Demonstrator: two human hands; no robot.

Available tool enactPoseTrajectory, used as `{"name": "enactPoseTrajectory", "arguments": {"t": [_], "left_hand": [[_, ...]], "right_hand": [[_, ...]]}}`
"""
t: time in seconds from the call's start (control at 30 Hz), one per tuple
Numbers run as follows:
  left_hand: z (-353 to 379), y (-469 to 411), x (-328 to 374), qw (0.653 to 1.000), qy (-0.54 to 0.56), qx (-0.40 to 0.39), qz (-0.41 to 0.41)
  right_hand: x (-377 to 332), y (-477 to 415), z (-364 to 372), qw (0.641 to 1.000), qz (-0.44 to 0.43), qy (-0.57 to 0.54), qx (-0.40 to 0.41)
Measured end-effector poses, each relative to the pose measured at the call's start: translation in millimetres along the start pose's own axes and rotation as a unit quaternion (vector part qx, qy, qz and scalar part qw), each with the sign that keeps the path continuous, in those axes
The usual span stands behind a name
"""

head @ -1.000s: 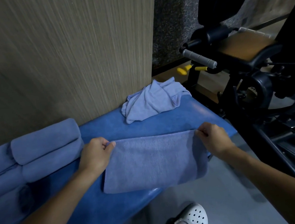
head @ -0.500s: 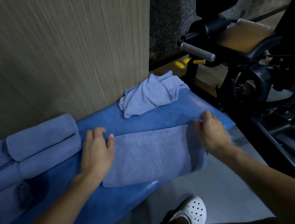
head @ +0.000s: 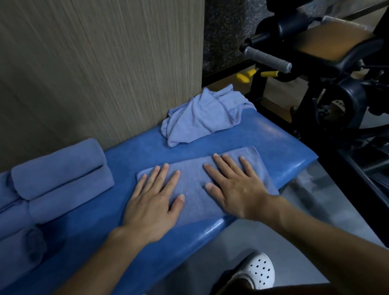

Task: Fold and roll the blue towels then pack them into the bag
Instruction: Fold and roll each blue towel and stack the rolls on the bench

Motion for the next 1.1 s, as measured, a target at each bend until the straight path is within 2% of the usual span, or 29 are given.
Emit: {"name": "enactPoseTrajectory", "arguments": {"t": [0.1, 0.17, 0.33, 0.43, 0.6, 0.7, 0.73, 0.8, 0.9, 1.0, 1.1], "left_hand": [[-8, -2, -4, 1.000, -0.008, 0.006, -0.013], [-13, -5, 2, 0.999, 0.010, 0.038, -0.008], [-2, -7, 0, 0.998, 0.020, 0.054, -0.008], [0, -5, -5, 0.997, 0.027, 0.071, -0.012], [0, -3, -5, 0.997, 0.029, 0.062, -0.033], [-1, -4, -5, 0.998, 0.019, 0.049, -0.031], [-1, -5, -6, 0.999, 0.012, 0.043, -0.031], [-2, -6, -7, 0.999, -0.001, 0.036, -0.024], [-2, -4, -10, 0.999, -0.001, 0.033, -0.011], [-1, -3, -13, 1.000, 0.003, 0.028, -0.011], [-2, -5, -14, 1.000, -0.004, 0.022, -0.012]], "right_hand": [[-12, -14, -11, 1.000, -0.025, -0.005, -0.008], [-31, -21, -16, 0.999, -0.047, -0.027, 0.004], [-58, -25, 3, 0.997, -0.080, -0.020, 0.010], [-30, -22, 5, 0.998, -0.046, -0.008, 0.034], [40, -14, 8, 0.995, 0.081, 0.044, 0.049], [57, -13, 6, 0.987, 0.150, 0.030, 0.041], [54, -13, 3, 0.986, 0.155, 0.031, 0.055], [33, -12, -6, 0.989, 0.111, 0.030, 0.091], [11, -9, 4, 0.998, 0.015, 0.031, 0.053], [35, -7, 5, 0.994, 0.060, 0.052, 0.072], [65, -4, 7, 0.987, 0.150, 0.050, 0.028]]}}
Point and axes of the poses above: each hand's wrist, its own y-axis away from the middle knuckle, its own z-axis out of the palm, x = y × z, the point moved 4 cm from there along -y, towards the middle knuckle, and after that the axes turned 6 degrees about y, right-handed, at the moved point
